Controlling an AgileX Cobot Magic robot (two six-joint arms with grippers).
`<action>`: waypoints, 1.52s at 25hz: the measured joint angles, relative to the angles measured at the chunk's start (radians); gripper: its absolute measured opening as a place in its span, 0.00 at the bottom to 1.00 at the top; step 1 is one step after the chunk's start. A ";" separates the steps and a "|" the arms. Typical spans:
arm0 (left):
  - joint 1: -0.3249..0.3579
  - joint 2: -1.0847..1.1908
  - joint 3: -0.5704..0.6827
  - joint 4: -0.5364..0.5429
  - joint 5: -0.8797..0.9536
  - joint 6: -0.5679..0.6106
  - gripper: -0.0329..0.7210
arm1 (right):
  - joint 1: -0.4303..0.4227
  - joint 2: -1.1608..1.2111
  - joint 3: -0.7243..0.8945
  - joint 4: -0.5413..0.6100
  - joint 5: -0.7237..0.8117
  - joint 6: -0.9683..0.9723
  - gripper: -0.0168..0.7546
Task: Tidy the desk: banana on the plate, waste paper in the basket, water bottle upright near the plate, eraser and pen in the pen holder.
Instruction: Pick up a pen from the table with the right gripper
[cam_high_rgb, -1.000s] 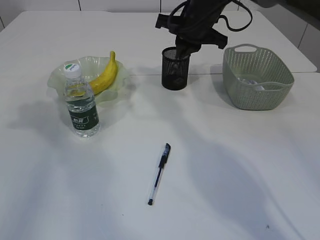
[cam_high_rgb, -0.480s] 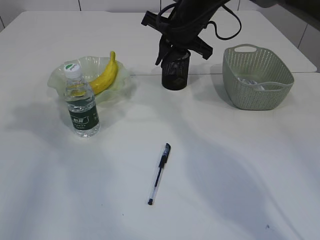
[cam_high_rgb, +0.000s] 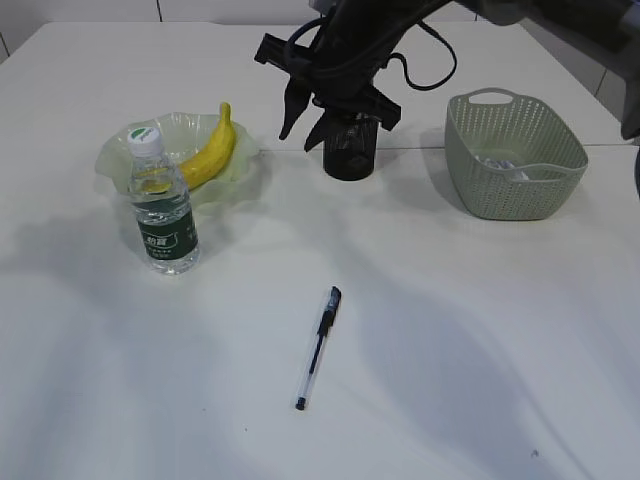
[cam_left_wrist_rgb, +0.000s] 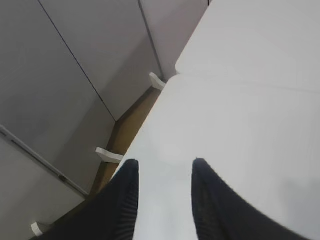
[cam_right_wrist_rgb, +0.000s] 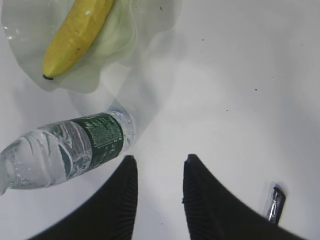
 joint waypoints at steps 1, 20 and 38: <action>0.000 0.000 0.014 0.000 0.010 0.000 0.37 | 0.000 0.005 0.000 0.000 0.000 0.002 0.33; 0.000 0.000 0.052 0.000 0.072 0.000 0.37 | 0.000 0.008 0.000 -0.095 0.000 -0.184 0.33; 0.000 0.000 0.052 0.000 0.118 0.000 0.37 | 0.000 -0.019 0.010 -0.074 0.000 -0.185 0.33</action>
